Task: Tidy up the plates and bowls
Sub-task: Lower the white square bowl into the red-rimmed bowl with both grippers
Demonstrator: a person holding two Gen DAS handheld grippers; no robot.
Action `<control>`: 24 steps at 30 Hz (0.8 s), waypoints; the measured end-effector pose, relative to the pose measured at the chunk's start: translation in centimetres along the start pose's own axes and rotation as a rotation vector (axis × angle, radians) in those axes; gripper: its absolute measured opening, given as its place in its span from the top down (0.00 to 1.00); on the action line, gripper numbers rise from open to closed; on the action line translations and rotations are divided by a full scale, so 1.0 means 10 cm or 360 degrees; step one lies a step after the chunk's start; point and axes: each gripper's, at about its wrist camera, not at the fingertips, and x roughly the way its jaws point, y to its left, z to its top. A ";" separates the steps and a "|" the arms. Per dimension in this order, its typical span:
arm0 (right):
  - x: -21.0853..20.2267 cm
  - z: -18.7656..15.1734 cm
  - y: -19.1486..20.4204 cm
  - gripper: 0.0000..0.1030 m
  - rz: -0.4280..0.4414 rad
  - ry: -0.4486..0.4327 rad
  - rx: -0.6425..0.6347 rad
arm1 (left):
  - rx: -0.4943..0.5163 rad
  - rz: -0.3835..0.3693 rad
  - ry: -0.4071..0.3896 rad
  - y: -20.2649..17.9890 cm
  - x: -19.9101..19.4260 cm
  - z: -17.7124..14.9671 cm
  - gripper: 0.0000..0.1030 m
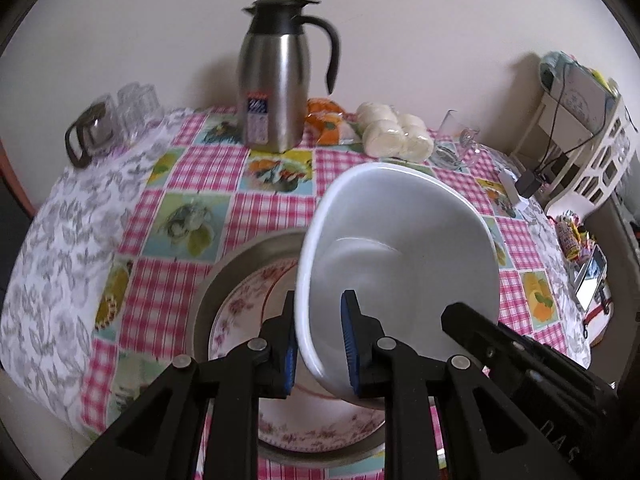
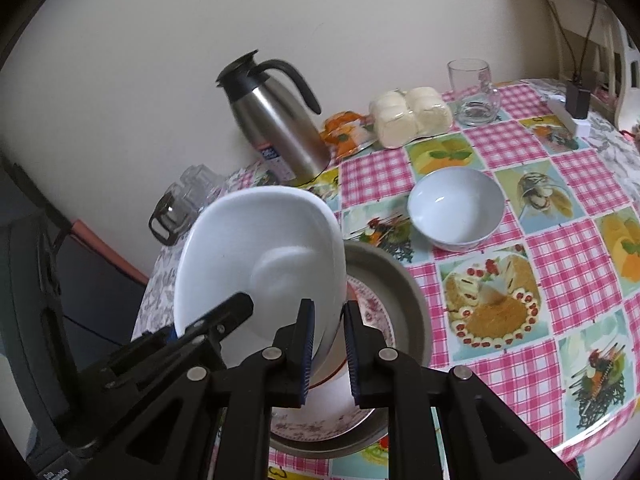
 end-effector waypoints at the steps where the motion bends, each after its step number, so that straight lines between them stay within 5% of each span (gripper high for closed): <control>1: 0.01 -0.01 0.03 0.83 -0.0001 0.0007 -0.0012 | -0.0024 -0.0002 0.0012 0.04 0.00 -0.03 0.81; 11: 0.21 -0.12 0.20 0.83 -0.0024 0.0102 -0.0088 | -0.0130 0.0004 0.0084 0.26 0.09 -0.08 0.80; 24: 0.28 -0.11 0.09 0.83 -0.0068 0.0141 -0.0043 | -0.0084 -0.0006 0.0158 0.18 0.21 -0.10 0.76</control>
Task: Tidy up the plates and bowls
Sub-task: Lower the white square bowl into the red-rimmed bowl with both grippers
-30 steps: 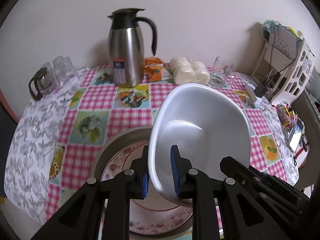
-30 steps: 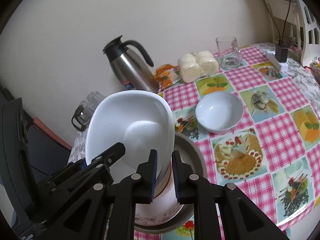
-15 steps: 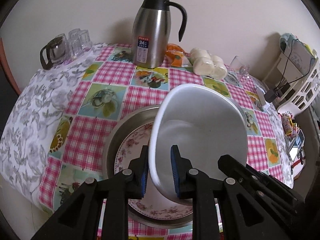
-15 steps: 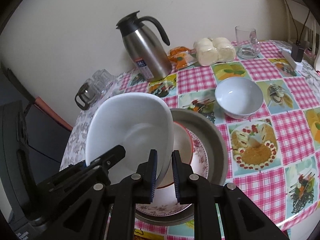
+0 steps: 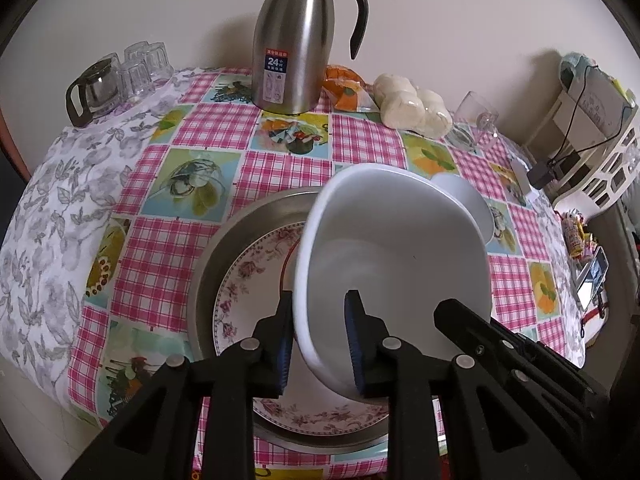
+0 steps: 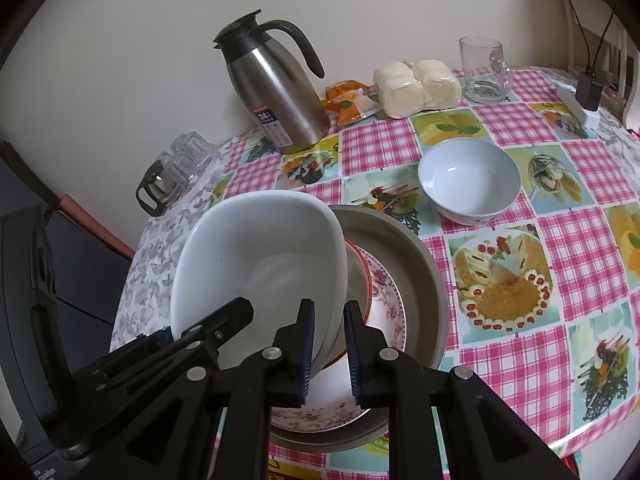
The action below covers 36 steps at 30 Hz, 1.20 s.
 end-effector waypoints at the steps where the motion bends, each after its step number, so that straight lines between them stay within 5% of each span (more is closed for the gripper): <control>1: 0.01 0.00 0.00 0.83 -0.0002 0.0004 0.0000 | 0.0002 0.0005 0.0003 0.00 0.01 0.00 0.76; 36: 0.03 0.02 -0.11 0.82 0.0014 0.0005 0.0064 | -0.0032 -0.0046 -0.0016 -0.01 0.01 0.03 0.64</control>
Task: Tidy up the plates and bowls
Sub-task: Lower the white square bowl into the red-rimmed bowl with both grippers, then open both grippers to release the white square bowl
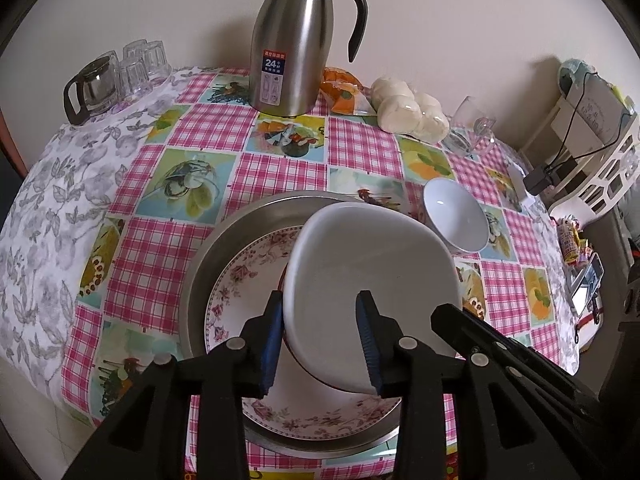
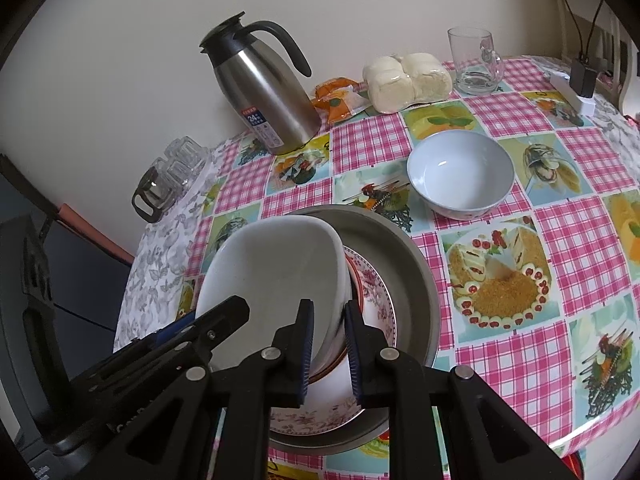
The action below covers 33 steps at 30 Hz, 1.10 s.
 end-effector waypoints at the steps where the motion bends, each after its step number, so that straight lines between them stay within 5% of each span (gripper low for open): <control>1: 0.00 0.00 0.00 0.82 0.0001 -0.0001 0.0000 | -0.0004 -0.0003 -0.0003 0.00 0.00 0.00 0.64; 9: -0.02 0.00 0.00 0.82 0.0004 -0.0005 0.0001 | -0.0021 0.0004 0.0004 0.02 0.01 0.00 0.62; 18: -0.19 0.06 -0.04 0.82 -0.0027 -0.0101 0.0016 | -0.0086 0.0031 -0.0029 0.09 -0.03 0.02 0.45; 22: -0.21 0.07 -0.05 0.51 -0.0076 -0.0126 0.0010 | -0.0115 0.0064 -0.0042 0.13 -0.04 0.03 0.41; 33: -0.30 0.07 0.00 0.17 -0.0122 -0.0218 -0.0093 | -0.0276 0.0212 -0.0177 0.36 -0.17 0.07 0.21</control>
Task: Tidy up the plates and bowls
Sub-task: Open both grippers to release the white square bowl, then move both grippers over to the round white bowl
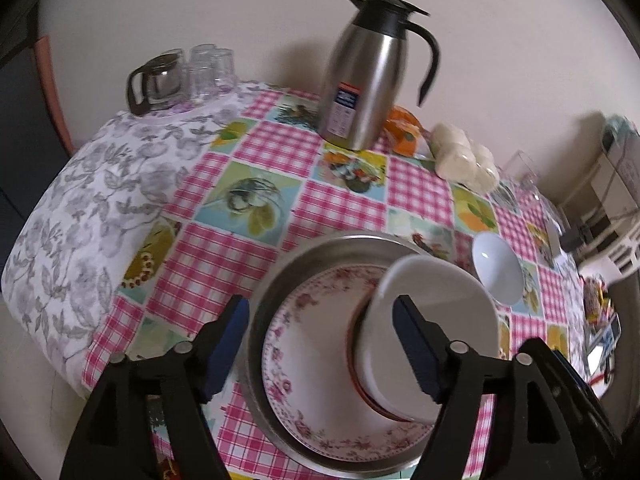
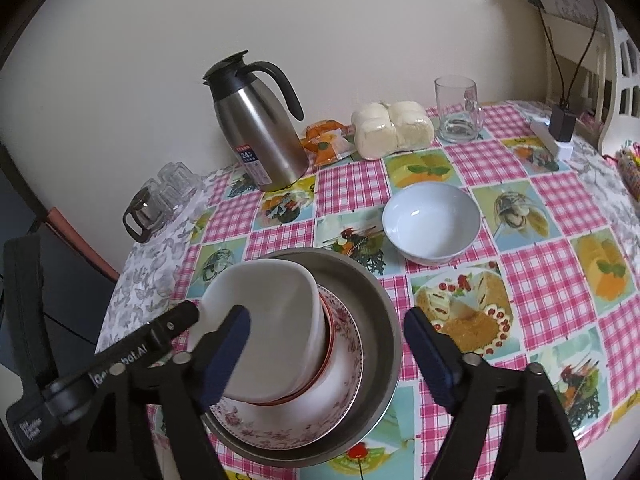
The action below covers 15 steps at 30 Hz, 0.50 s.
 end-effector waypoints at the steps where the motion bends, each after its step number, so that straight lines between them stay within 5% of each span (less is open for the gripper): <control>1: 0.00 0.00 0.00 0.14 -0.0003 -0.0006 -0.0004 | -0.0015 0.0006 -0.0008 0.02 0.00 0.00 0.17; 5: -0.02 0.01 0.00 0.01 -0.0010 -0.0031 -0.0017 | -0.0058 0.0029 -0.0031 0.07 -0.01 0.01 0.17; 15: -0.02 0.01 -0.01 0.00 -0.0020 -0.0035 -0.0032 | -0.0048 0.0067 -0.0022 0.06 0.04 -0.01 0.13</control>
